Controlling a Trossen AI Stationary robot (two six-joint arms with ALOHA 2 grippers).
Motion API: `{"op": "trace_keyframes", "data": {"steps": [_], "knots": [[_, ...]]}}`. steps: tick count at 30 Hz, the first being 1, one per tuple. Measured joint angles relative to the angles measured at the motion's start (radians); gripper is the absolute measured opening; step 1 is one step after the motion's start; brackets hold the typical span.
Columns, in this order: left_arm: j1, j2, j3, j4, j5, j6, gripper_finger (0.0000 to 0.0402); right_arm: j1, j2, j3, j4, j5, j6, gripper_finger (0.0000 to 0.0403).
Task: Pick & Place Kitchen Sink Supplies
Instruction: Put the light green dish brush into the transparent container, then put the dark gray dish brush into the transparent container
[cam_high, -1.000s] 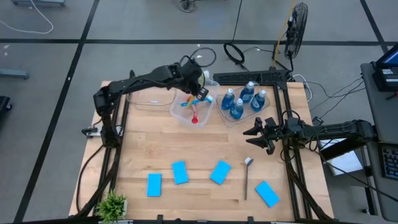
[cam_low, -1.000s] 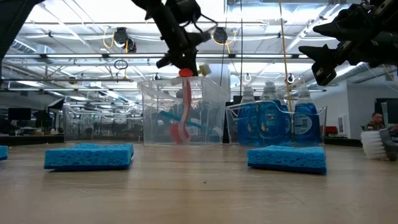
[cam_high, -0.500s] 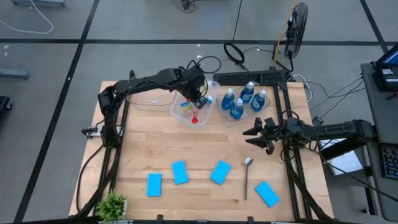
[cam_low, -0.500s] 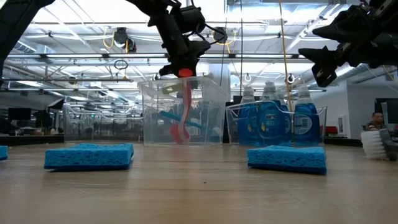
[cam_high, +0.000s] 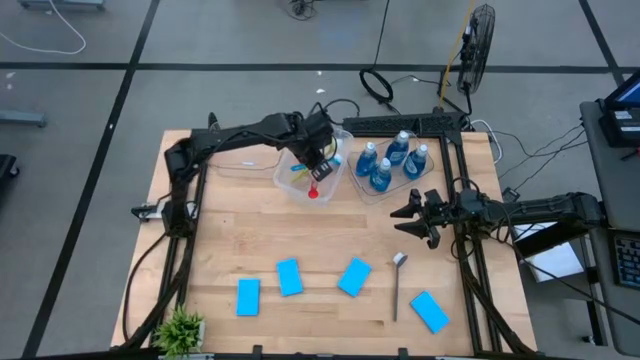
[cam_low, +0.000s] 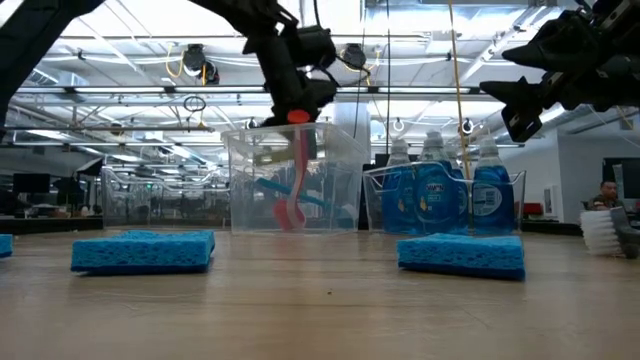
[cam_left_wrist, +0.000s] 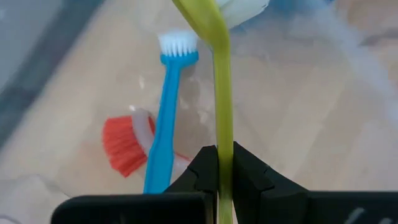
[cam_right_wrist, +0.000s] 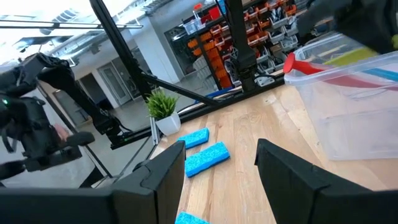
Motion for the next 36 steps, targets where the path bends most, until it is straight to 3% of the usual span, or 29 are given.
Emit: {"op": "trace_keyframes", "data": {"steps": [6, 23, 28, 36], "knots": [[0.012, 0.055, 0.0, -0.017, 0.004, 0.008, 0.0023, 0.0, 0.004, 0.0, 0.0, -0.001, 0.002, 0.0185], [0.015, 0.067, 0.0, -0.008, -0.046, 0.073, 0.0126, 0.0, 0.015, 0.0, 0.001, -0.002, 0.002, 0.0185], [0.016, 0.008, 0.0, -0.002, -0.05, 0.067, 0.0177, 0.0, 0.015, 0.0, 0.002, -0.006, 0.003, 0.0185], [-0.006, -0.208, 0.0, 0.008, -0.053, 0.011, 0.0243, 0.0, 0.015, 0.0, 0.009, -0.007, 0.003, 0.0185]]}}
